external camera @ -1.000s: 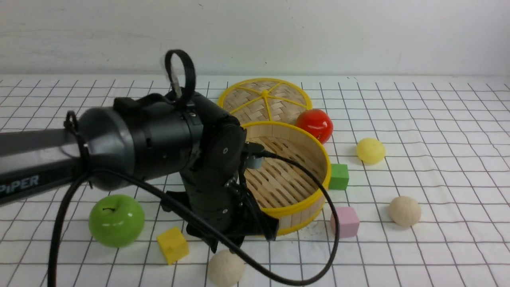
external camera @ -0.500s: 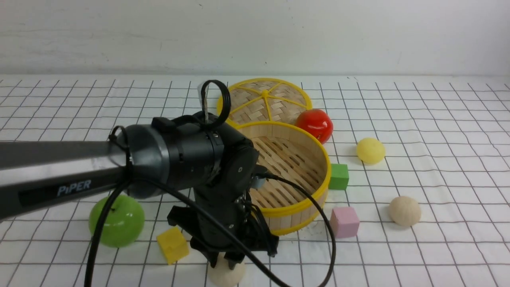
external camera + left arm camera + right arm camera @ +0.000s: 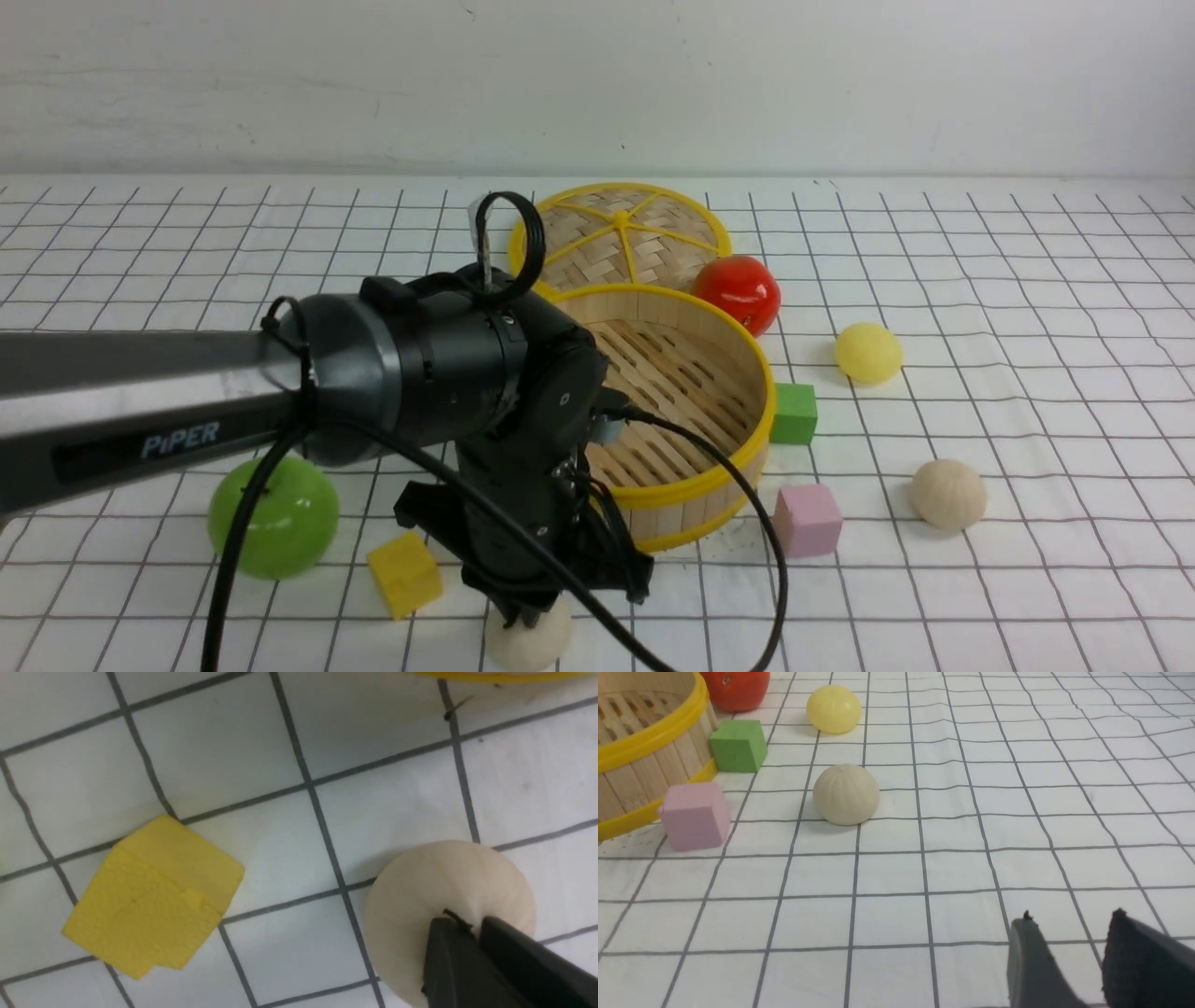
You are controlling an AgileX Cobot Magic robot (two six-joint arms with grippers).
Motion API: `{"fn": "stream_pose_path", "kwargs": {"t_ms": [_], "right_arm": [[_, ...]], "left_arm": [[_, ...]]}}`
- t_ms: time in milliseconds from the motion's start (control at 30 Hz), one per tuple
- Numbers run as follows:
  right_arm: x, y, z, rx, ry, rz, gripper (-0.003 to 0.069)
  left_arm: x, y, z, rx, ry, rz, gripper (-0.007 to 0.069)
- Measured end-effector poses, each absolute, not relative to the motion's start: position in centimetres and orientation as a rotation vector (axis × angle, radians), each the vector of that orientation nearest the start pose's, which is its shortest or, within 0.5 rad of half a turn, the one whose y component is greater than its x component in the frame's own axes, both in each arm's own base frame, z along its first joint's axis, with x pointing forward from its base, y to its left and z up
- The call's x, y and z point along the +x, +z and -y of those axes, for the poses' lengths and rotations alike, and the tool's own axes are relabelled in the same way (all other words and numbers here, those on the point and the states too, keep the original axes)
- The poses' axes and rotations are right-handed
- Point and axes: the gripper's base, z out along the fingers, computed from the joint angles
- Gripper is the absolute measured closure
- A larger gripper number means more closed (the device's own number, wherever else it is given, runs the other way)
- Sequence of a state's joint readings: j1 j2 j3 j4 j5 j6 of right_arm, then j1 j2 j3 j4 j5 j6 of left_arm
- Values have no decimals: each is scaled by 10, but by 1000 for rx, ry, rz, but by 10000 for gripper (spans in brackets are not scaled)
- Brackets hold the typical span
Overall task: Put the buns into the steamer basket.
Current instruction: Use the left arm to grab a steamed stuffed bun, then use the left arm to put the steamed stuffed bun into the steamer
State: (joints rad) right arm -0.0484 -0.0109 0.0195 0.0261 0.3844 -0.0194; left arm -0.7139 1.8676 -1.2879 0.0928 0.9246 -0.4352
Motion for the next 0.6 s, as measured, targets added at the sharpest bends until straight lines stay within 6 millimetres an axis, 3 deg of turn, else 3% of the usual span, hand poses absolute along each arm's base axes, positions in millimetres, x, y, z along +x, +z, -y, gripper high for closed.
{"fn": "stream_pose_path", "kwargs": {"t_ms": [233, 500, 600], "right_arm": [[52, 173, 2, 43, -21, -1876, 420], [52, 173, 2, 43, -21, -1876, 420], [52, 173, 2, 43, -21, -1876, 420]], "left_arm": [[284, 212, 238, 559, -19, -2932, 638], [312, 292, 242, 580, -76, -2773, 638], [331, 308, 233, 502, -109, -2723, 638]]}}
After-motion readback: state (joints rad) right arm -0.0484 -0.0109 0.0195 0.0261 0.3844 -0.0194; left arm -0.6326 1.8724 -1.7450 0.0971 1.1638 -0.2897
